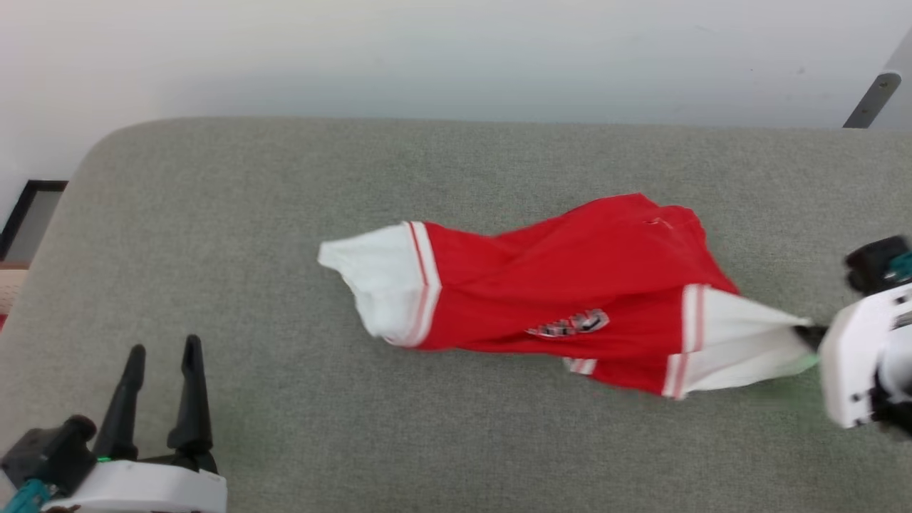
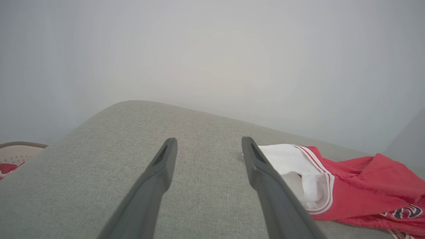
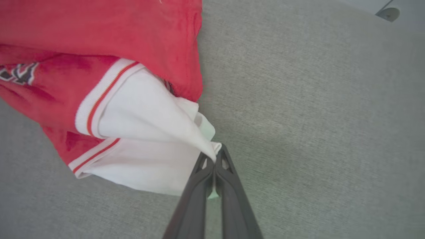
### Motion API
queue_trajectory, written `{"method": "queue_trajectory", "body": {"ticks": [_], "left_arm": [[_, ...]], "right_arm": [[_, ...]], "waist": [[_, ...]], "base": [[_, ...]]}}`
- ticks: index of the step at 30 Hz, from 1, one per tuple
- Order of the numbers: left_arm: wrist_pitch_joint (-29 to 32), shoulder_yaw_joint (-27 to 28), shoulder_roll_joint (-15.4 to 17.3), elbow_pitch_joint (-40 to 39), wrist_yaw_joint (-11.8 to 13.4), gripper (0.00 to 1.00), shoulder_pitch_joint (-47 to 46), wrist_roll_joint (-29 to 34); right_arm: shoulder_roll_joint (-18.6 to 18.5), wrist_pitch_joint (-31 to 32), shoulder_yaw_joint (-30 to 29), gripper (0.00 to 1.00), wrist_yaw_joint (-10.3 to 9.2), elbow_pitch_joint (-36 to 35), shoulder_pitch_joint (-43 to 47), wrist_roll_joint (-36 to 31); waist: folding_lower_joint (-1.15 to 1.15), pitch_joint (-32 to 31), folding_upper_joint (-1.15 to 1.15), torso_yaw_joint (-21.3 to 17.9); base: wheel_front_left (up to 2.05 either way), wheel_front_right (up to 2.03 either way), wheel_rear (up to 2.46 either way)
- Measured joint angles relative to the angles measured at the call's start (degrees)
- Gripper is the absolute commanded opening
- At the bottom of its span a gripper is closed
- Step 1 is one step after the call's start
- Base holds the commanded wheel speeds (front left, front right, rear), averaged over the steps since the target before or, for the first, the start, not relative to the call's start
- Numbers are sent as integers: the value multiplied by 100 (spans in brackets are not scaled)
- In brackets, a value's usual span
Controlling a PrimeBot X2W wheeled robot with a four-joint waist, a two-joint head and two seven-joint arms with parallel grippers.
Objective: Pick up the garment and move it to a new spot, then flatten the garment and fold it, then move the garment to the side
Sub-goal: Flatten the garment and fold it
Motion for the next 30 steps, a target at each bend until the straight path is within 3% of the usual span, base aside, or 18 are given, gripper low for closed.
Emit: {"method": "queue_trajectory", "body": {"ticks": [8,16,17,18,19,24,30], "left_arm": [[-8,-81,-110,-3,-25,100,57,46],[7,-231,-174,77,-59,100,55,77],[20,-260,-178,78,-69,100,49,78],[29,-289,-179,76,-75,100,37,85],[63,-311,-177,73,-78,100,23,86],[177,-383,-121,22,-115,100,-26,108],[410,-413,21,-193,-134,100,-38,101]], "right_arm": [[-523,129,-238,0,0,682,-284,-15],[-354,-199,130,0,0,1712,-395,9],[-314,-278,190,6,0,1802,-430,37],[-287,-355,230,39,0,1901,-466,73],[-277,-421,292,98,0,1969,-501,88],[-280,-701,542,100,0,2124,-643,270],[-347,-1209,555,100,0,1828,-679,485]], "waist": [[0,-47,0,130],[0,-58,0,212],[0,-59,0,207],[0,-59,0,200],[0,-59,0,191],[0,-54,0,117],[0,-57,0,-55]], "base": [[0,0,0],[0,0,0],[0,0,0],[0,0,0],[0,0,0],[0,0,0],[0,0,0]]}}
